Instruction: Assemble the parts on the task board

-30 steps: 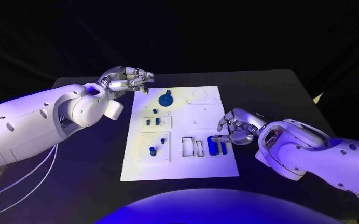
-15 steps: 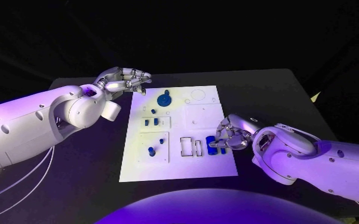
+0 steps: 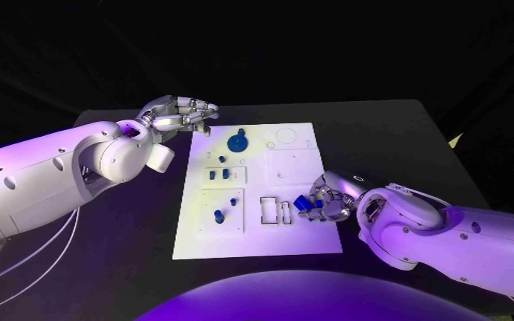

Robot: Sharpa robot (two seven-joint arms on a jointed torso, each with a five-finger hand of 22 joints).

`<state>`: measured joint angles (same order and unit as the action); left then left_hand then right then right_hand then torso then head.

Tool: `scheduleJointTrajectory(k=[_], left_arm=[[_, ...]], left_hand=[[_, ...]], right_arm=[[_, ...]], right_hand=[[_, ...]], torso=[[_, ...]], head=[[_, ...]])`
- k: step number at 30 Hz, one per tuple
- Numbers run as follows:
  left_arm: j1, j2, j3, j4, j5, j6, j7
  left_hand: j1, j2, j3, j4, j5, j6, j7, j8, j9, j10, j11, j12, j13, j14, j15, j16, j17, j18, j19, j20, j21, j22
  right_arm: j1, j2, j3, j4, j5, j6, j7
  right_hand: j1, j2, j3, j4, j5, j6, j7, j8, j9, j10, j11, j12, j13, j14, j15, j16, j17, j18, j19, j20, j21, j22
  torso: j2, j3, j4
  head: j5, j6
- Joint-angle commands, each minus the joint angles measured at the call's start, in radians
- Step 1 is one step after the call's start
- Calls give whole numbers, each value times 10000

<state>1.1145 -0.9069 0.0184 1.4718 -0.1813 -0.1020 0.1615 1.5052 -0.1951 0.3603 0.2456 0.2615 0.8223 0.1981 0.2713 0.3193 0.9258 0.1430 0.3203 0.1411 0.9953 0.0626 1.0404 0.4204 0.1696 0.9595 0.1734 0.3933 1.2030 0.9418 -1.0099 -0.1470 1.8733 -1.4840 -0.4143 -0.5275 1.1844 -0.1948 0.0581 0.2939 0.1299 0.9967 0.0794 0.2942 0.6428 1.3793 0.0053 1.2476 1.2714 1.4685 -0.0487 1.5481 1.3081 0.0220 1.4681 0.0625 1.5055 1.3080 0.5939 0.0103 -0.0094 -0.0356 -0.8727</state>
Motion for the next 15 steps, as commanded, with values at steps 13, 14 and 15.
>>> scheduleJointTrajectory(k=[13, 14, 15], left_arm=[[5, -31, 6, 57, 70, 41, 97], [5, -33, 6, 57, 70, 40, 98], [5, -34, 6, 56, 70, 38, 98]], left_hand=[[-186, -1, 106, -25, -39, -64, 2, 57, -23, -100, 4, 84, -22, 21, 79, -54, -17, 106, 55, 16, -57, -36], [-186, -1, 106, -25, -39, -64, 2, 57, -23, -100, 4, 84, -22, 21, 79, -54, -17, 106, 55, 16, -57, -36], [-186, -1, 106, -25, -39, -64, 2, 57, -23, -100, 4, 84, -22, 21, 79, -54, -17, 106, 55, 16, -57, -36]], right_arm=[[-186, 266, -5, -118, -292, -384, -231], [-188, 265, -5, -103, -281, -507, -201], [-189, 262, -5, -86, -266, -632, -165]], right_hand=[[763, 560, 718, -61, 1048, 413, -159, -29, 70, 424, -134, 723, 678, 954, -190, 131, 2303, -132, 862, -180, 273, 2514], [900, 611, 906, -71, 1144, 499, -203, -33, 70, 503, -175, 848, 796, 961, -221, 140, 2335, -142, 881, -205, 317, 2527], [1059, 623, 1309, -58, 751, 618, -262, -66, 58, 598, -228, 998, 946, 965, -272, 147, 2357, -153, 901, -252, 365, 2541]], torso=[[-8, 1, -9], [-9, 1, -8], [-10, 2, -10]], head=[[108, 1], [116, 1], [125, 1]])
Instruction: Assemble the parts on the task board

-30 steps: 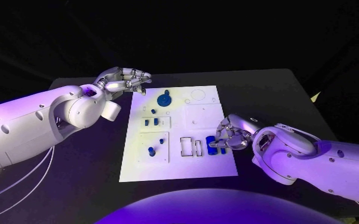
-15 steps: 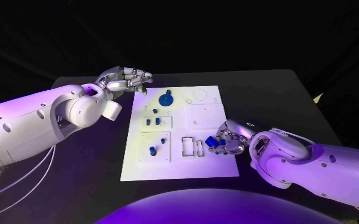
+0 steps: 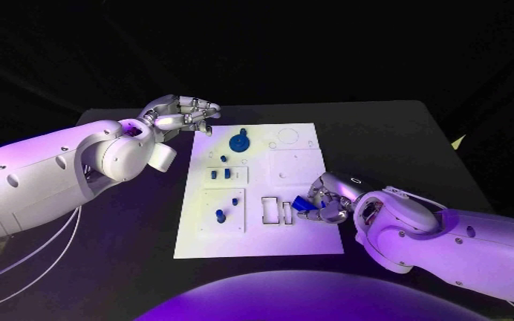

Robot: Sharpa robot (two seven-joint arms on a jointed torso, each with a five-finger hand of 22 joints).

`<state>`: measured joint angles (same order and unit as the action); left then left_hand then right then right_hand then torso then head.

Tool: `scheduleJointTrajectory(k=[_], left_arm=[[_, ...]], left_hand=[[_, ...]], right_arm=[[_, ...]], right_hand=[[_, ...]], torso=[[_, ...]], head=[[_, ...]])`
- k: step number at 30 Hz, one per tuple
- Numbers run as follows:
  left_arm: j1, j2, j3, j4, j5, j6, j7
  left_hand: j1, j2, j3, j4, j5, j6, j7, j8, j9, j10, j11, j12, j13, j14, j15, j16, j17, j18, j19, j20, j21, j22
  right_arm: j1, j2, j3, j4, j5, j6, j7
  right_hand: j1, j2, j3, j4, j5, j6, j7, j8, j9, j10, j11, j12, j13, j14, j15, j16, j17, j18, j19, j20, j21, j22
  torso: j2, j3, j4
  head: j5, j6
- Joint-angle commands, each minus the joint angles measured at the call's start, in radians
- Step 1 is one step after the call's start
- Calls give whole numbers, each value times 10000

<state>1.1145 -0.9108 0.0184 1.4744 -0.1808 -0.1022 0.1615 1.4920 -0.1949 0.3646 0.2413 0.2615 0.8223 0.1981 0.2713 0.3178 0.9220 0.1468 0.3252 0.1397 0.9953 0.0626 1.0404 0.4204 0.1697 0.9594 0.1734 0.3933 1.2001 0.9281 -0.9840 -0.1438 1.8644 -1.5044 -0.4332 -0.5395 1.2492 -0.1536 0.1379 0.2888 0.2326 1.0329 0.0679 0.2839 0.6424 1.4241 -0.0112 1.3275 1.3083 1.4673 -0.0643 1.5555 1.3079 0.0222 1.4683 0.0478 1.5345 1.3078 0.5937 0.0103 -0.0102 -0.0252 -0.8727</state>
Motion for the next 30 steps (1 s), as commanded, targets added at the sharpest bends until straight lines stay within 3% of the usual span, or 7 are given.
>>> scheduleJointTrajectory(k=[1, 6, 12, 19, 23, 26, 30], left_arm=[[5, 4, 6, 30, 65, 37, 98], [5, 2, 6, 28, 65, 31, 97], [5, 22, 6, 12, 65, 33, 94], [5, 57, 6, 3, 66, 52, 87], [5, 67, 6, 9, 72, 55, 87], [5, 69, 6, 9, 81, 59, 81], [5, 66, 5, 7, 87, 68, 71]], left_hand=[[-54, -3, 63, 18, -39, -64, 2, 57, -8, -62, -33, 34, -8, 20, 79, -54, -17, 105, 56, 16, -57, -7], [-68, 0, 69, 16, -37, -63, 3, 63, -9, -64, -32, 39, -9, 21, 79, -53, -18, 105, 57, 17, -59, -11], [-68, 0, 69, 16, -37, -63, 3, 63, -9, -64, -32, 39, -9, 21, 79, -53, -18, 105, 57, 17, -59, -11], [-68, 0, 69, 16, -37, -63, 3, 63, -9, -64, -32, 39, -9, 21, 79, -53, -18, 105, 57, 17, -59, -11], [-68, 0, 69, 16, -37, -63, 3, 63, -9, -64, -32, 39, -9, 21, 79, -53, -18, 105, 57, 17, -59, -11], [-68, 0, 69, 16, -37, -63, 3, 63, -9, -64, -32, 39, -9, 21, 79, -53, -18, 105, 57, 17, -59, -11], [-68, 0, 69, 16, -37, -63, 3, 63, -9, -64, -32, 39, -9, 21, 79, -53, -18, 105, 57, 17, -59, -11]], right_arm=[[-53, -3, -37, 27, -40, -601, 6], [-34, -66, -30, 228, 152, -1196, 258], [198, -74, -20, 525, 629, -1371, 440], [368, 268, -18, 530, 1421, -700, 498], [345, 550, -19, 367, 1820, -213, 463], [307, 731, -19, 265, 1946, -5, 397], [262, 927, -19, 168, 2025, 158, 323]], right_hand=[[443, 112, 843, 8, -582, 326, -166, 2, 51, 201, -83, 280, 662, 978, -138, 73, 2360, -159, 906, -130, 94, 2548], [223, -104, 1495, 15, -566, 502, -200, -41, 64, 347, -115, 495, 882, 979, -162, 75, 2369, -161, 909, -158, 104, 2550], [-171, -185, 1863, 17, -506, 597, -213, -67, 91, 430, -128, 610, 1004, 985, -174, 82, 2395, -169, 925, -171, 141, 2561], [-995, -254, 2239, 22, -438, 757, -234, -81, 149, 595, -144, 860, 1260, 986, -187, 82, 2399, -168, 922, -183, 138, 2560], [-1721, -43, 2588, 18, -460, 858, -248, -91, 202, 662, -156, 945, 1369, 981, -197, 75, 2379, -154, 892, -194, 76, 2540], [-2058, -193, 2600, 18, -498, 890, -246, -96, 231, 673, -153, 951, 1392, 983, -197, 77, 2388, -152, 890, -194, 72, 2539], [-2335, -251, 2579, 25, -574, 919, -253, -98, 254, 689, -158, 965, 1419, 982, -200, 75, 2383, -150, 884, -196, 60, 2535]], torso=[[-7, 2, -2], [-9, -8, 0], [-18, -18, 7], [0, -11, 7], [6, -13, 6], [-1, 4, 16], [-5, -6, 4]], head=[[26, 1], [44, 1], [49, 1], [73, 1], [98, 1], [125, 1], [152, 1]])
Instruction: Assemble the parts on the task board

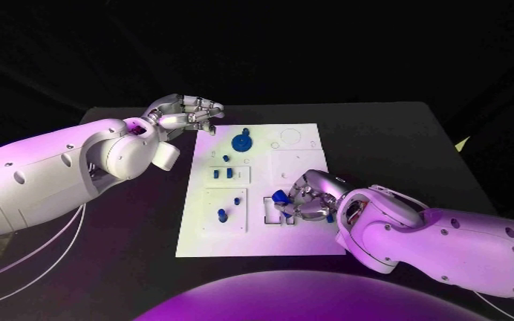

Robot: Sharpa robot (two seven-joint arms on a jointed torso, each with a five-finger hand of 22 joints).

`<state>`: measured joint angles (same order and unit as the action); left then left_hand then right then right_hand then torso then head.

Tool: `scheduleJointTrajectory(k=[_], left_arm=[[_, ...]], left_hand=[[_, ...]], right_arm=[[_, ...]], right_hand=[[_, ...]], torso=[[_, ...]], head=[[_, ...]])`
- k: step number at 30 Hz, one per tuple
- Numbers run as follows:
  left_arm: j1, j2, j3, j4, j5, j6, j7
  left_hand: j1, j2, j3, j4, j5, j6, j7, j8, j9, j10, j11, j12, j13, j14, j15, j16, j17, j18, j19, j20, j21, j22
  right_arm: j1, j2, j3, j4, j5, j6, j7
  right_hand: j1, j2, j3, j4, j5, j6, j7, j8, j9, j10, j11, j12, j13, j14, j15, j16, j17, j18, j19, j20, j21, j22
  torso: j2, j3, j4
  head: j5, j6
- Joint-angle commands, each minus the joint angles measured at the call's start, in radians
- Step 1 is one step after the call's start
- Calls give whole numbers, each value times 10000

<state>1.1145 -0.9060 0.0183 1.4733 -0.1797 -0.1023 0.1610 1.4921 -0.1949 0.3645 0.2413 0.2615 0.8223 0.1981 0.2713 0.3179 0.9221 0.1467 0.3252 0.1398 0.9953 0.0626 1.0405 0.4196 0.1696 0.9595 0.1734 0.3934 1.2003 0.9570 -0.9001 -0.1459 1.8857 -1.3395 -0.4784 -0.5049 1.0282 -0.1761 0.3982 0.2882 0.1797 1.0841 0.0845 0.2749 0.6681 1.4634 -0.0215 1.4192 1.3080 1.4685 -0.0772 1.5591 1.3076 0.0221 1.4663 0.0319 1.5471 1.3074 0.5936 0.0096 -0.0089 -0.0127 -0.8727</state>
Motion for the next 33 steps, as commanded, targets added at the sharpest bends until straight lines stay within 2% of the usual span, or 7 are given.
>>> scheduleJointTrajectory(k=[1, 16, 21, 24, 26, 28, 33], left_arm=[[5, 16, 6, 18, 76, 75, 72], [5, -6, 5, 21, 86, 121, 24], [5, -14, 5, 21, 88, 110, 19], [5, -22, 5, 21, 88, 104, 18], [5, -22, 5, 20, 88, 105, 17], [5, -21, 5, 21, 88, 107, 16], [5, -21, 4, 16, 89, 102, 16]], left_hand=[[-68, 0, 70, 15, -37, -63, 3, 63, -10, -65, -32, 39, -11, 21, 79, -53, -10, 105, 57, 17, -60, -13], [-128, -7, 87, 5, -24, -85, 8, 76, -20, -90, -28, 49, -17, 20, 84, -51, -12, 105, 62, 21, -72, -30], [-128, -7, 87, 5, -24, -85, 8, 76, -20, -90, -28, 49, -17, 20, 84, -51, -12, 105, 62, 21, -72, -30], [-128, -7, 87, 5, -24, -85, 8, 76, -20, -90, -28, 49, -17, 20, 84, -51, -12, 105, 62, 21, -72, -30], [-128, -7, 87, 5, -24, -85, 8, 76, -20, -90, -28, 49, -17, 20, 84, -51, -12, 105, 62, 21, -72, -30], [-128, -7, 87, 5, -24, -85, 8, 76, -20, -90, -28, 49, -17, 20, 84, -51, -12, 105, 62, 21, -72, -30], [-142, -2, 94, 2, -20, -94, 10, 78, -23, -96, -27, 53, -18, 20, 85, -51, -12, 105, 63, 22, -76, -34]], right_arm=[[-36, 137, 2, -69, 391, 647, -42], [-63, 480, 5, -343, 84, 674, -425], [-60, 537, 7, -385, -54, 689, -516], [-58, 578, 8, -389, -92, 748, -494], [-57, 599, 8, -385, -104, 774, -466], [-56, 616, 8, -381, -127, 772, -430], [-56, 620, 8, -370, -199, 732, -391]], right_hand=[[-187, -38, -36, 31, -69, 415, -423, -7, 3, 302, -56, 58, 1434, 967, -71, 34, 2371, -144, 896, -39, -85, 2533], [-439, -87, -143, 33, -178, 509, -456, 32, 59, 305, -80, 43, 1443, 972, -87, 40, 2393, -146, 900, -49, -75, 2535], [-805, -86, -479, 51, -565, 543, -474, 40, 128, 316, -97, 34, 1463, 972, -106, 41, 2396, -145, 897, -67, -81, 2534], [-1186, -220, -1361, 82, -1174, 550, -472, 37, 207, 309, -95, -8, 1463, 972, -106, 39, 2393, -141, 890, -70, -96, 2529], [-1480, -182, -2655, 99, -1044, 537, -461, 27, 279, 304, -86, -40, 1469, 970, -96, 35, 2385, -136, 879, -62, -118, 2522], [-1284, -144, -3407, 96, -1029, 521, -456, 14, 326, 294, -80, -76, 1462, 967, -93, 29, 2371, -129, 865, -58, -148, 2513], [-1220, -63, -4363, 111, -945, 459, -432, -32, 384, 199, -60, -292, 1340, 962, -77, 20, 2350, -109, 824, -45, -235, 2486]], torso=[[-5, -4, -12], [14, 10, 5], [17, -2, 23], [18, -7, 19], [19, -4, 4], [17, -4, 0], [9, -8, -5]], head=[[39, 1], [106, 1], [111, 1], [117, 1], [130, 1], [143, 1], [143, 1]])
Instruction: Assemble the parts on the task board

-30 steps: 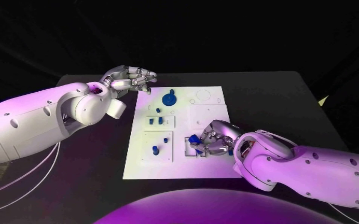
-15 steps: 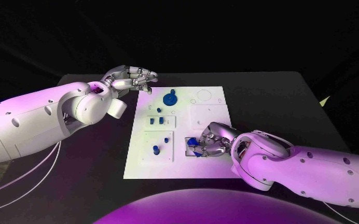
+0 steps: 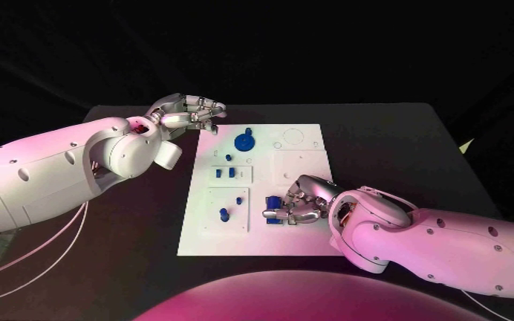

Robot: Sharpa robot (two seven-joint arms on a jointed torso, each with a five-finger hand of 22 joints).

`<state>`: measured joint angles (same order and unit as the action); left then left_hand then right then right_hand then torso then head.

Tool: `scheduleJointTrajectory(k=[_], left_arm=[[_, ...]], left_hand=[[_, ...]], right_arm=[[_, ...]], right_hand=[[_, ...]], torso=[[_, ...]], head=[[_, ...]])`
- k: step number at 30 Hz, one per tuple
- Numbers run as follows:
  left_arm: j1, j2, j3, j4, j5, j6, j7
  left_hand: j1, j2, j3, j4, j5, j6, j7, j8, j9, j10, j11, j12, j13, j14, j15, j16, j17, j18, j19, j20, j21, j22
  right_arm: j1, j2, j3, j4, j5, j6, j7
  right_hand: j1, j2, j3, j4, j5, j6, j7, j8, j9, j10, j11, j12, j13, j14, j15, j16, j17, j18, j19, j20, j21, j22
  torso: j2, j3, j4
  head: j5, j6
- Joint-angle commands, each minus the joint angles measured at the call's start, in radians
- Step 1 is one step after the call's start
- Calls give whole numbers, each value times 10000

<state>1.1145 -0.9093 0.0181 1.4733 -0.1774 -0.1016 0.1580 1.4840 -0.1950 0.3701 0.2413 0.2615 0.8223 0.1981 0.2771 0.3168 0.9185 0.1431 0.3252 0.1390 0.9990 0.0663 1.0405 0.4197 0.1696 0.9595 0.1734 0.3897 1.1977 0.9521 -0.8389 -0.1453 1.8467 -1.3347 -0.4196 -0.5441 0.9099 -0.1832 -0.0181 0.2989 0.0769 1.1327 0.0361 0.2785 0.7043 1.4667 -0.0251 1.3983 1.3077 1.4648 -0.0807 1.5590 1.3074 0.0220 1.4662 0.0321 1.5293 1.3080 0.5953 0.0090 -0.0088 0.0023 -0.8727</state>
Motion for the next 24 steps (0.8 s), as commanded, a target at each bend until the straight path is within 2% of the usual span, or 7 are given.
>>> scheduleJointTrajectory(k=[1, 3, 6, 9, 11, 14, 24], left_arm=[[5, 11, 6, 15, 66, 94, 47], [5, 10, 6, 14, 66, 97, 47], [5, 4, 6, 13, 67, 97, 45], [5, -6, 5, 13, 67, 91, 44], [5, -13, 5, 13, 67, 87, 44], [5, -22, 4, 12, 67, 85, 43], [3, -3, -5, -2, 70, 97, 42]], left_hand=[[-61, -1, 39, 3, -20, -94, 9, 20, -12, -60, 10, 53, -11, -17, 48, -51, -14, 105, 63, 22, -39, -8], [-61, -1, 39, 3, -20, -94, 9, 20, -12, -60, 10, 53, -11, -17, 48, -51, -14, 105, 63, 22, -39, -8], [-61, -1, 39, 3, -20, -94, 9, 20, -12, -60, 10, 53, -11, -17, 48, -51, -14, 105, 63, 22, -39, -8], [-61, -1, 39, 3, -20, -94, 9, 20, -12, -60, 10, 53, -11, -17, 48, -51, -14, 105, 63, 22, -39, -8], [-61, -1, 39, 3, -20, -94, 9, 20, -12, -60, 10, 53, -11, -17, 48, -51, -14, 105, 63, 22, -39, -8], [-61, -1, 39, 3, -20, -94, 9, 20, -12, -60, 10, 53, -11, -17, 48, -51, -14, 105, 63, 22, -39, -8], [-88, 14, 58, -1, -8, -105, 11, 28, -17, -70, 12, 61, -13, -17, 50, -50, -15, 105, 66, 24, -46, -18]], right_arm=[[-7, 1, 2, 33, -286, 124, 10], [-7, -18, 2, 56, -324, 94, 24], [-7, -108, 2, 138, -398, 16, 89], [-7, -244, 2, 252, -434, -49, 214], [-7, -337, 2, 337, -461, -87, 272], [-6, -436, 2, 424, -585, -117, 252], [22, -422, 4, 316, -782, 114, 71]], right_hand=[[-38, 9, -202, 4, 84, -27, 52, -68, 21, 165, -24, -83, 1344, 998, -42, 20, 2352, -108, 825, -46, -57, 2480], [-40, 29, -214, 2, 101, -29, 53, -69, 24, 163, -23, -89, 1341, 999, -41, 23, 2359, -106, 821, -45, -66, 2477], [206, 340, -74, -21, 232, -20, 50, -73, 55, 189, -25, -58, 1375, 1006, -40, 32, 2388, -116, 840, -41, -26, 2490], [746, 630, 159, -50, 303, -2, 36, -78, 93, 222, -36, -16, 1419, 1012, -49, 41, 2413, -122, 854, -46, 2, 2499], [1625, 882, 441, -110, 505, 13, 6, -94, 132, 298, -62, 118, 1528, 1018, -69, 51, 2445, -130, 869, -68, 35, 2509], [2265, 992, 628, -142, 535, 77, -37, -78, 179, 317, -100, 141, 1555, 1024, -99, 61, 2472, -134, 877, -89, 51, 2514], [2673, 1172, 789, -143, 539, 160, -83, -48, 253, 366, -142, 223, 1622, 1037, -132, 82, 2532, -144, 897, -120, 95, 2528]], torso=[[-11, 2, -5], [-12, 2, -5], [-6, 14, -5], [-5, 17, -9], [-4, 13, -13], [-4, 16, -19], [-3, 17, 5]], head=[[-9, 1], [-11, 1], [-4, 1], [4, 1], [8, 1], [17, 1], [-3, 1]])
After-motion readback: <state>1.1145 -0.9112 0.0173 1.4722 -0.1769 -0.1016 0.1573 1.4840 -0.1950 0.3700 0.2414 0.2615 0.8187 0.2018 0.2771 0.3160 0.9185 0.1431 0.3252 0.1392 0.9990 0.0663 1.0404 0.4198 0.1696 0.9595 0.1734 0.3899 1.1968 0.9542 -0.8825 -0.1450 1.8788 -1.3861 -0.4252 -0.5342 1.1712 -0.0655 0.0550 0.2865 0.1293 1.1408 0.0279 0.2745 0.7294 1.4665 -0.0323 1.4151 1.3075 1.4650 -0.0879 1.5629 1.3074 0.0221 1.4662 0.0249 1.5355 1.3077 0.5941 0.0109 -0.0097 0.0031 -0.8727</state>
